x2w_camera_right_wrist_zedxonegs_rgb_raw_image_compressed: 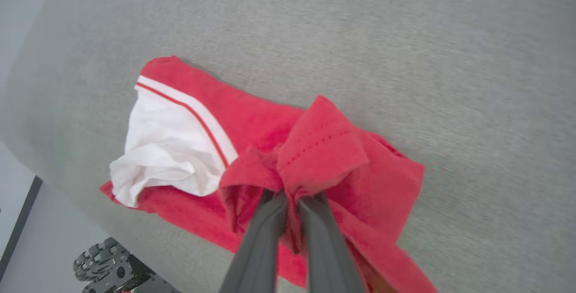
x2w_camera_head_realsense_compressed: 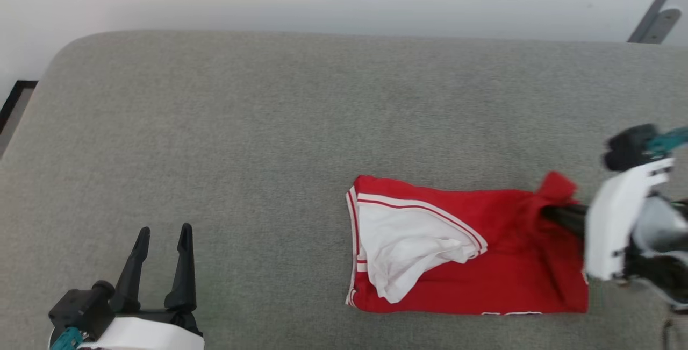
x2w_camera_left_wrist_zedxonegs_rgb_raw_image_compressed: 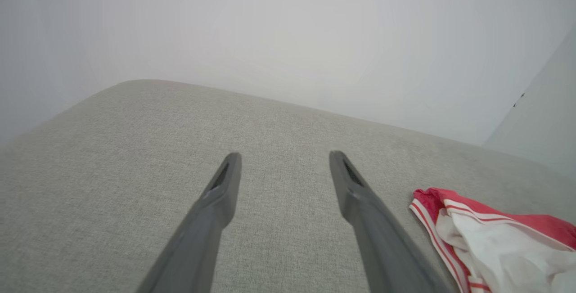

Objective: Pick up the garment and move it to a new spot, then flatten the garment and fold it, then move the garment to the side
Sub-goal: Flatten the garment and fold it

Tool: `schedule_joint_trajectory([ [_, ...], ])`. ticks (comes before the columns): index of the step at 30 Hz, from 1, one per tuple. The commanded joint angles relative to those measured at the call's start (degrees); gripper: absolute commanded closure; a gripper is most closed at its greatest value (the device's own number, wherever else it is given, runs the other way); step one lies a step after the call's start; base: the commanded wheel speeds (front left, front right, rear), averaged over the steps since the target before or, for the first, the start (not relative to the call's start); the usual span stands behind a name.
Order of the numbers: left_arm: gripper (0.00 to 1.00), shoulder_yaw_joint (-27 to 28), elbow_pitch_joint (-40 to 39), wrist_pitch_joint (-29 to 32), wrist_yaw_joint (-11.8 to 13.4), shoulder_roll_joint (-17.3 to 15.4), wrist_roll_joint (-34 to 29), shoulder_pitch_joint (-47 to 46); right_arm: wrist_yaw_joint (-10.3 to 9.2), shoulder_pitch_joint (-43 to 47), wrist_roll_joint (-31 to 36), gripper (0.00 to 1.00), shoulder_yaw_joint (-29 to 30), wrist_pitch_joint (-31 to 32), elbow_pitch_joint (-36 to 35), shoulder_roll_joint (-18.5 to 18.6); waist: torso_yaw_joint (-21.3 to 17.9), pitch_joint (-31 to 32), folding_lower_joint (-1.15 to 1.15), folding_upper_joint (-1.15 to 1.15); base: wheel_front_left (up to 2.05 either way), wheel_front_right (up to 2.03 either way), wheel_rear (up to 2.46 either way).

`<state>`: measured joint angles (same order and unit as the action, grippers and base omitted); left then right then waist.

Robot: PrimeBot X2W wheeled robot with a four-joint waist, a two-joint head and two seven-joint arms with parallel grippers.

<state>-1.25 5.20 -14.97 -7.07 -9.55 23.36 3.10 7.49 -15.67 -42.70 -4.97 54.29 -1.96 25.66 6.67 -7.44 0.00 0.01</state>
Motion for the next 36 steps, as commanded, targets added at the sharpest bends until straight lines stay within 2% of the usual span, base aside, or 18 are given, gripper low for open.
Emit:
schedule_joint_trajectory([
  [1,0.0,0.0,0.0,-0.3,-0.2,-0.1,-0.5,-0.7,0.01,-0.1,0.7,1.0,-0.7,0.2,-0.5,-0.7,0.7,-0.4,0.0,-0.01,0.0,0.0,0.0],
  [6,0.0,-1.0,0.7,-0.3,-0.4,0.3,-0.3,-2.8,0.01,-3.7,1.6,1.0,-9.3,-1.1,0.6,-4.3,3.3,-1.8,0.0,-0.01,0.0,0.0,0.0],
  [15,0.0,-1.7,1.4,-0.3,-0.4,1.1,0.3,-4.8,0.01,-10.7,1.7,1.0,-20.7,-6.7,10.3,-7.0,6.5,-2.9,0.0,-0.01,0.0,0.0,0.0],
  [17,0.0,-1.8,1.4,-0.3,-0.4,1.2,0.7,-5.0,0.01,-11.8,1.0,0.52,-22.4,-8.0,12.3,-7.4,6.8,-2.9,0.0,-0.01,0.0,0.0,0.0],
  [18,0.0,-1.7,1.3,-0.3,-0.4,1.1,0.8,-5.0,0.01,-12.4,0.7,0.0,-22.8,-8.7,13.0,-7.5,6.8,-3.0,0.0,-0.01,0.0,0.0,0.0],
  [25,0.0,-0.2,1.1,-0.3,-0.4,0.5,1.3,-3.7,0.01,-14.5,-3.3,0.0,-23.6,-11.6,12.7,-6.2,5.4,-2.0,0.0,-0.01,0.0,0.0,0.0],
  [29,0.0,0.6,0.8,-0.3,-0.4,-0.1,1.5,-2.8,0.01,-13.7,-5.2,0.0,-21.1,-13.7,10.5,-4.9,3.6,-0.8,0.0,-0.01,0.0,0.0,0.0],
  [36,0.0,1.8,0.1,-0.3,-0.4,-0.9,1.1,-0.9,0.01,-10.1,-4.4,0.0,-15.2,-19.0,7.3,-2.0,0.9,1.4,0.0,-0.01,0.0,0.0,0.0],
])
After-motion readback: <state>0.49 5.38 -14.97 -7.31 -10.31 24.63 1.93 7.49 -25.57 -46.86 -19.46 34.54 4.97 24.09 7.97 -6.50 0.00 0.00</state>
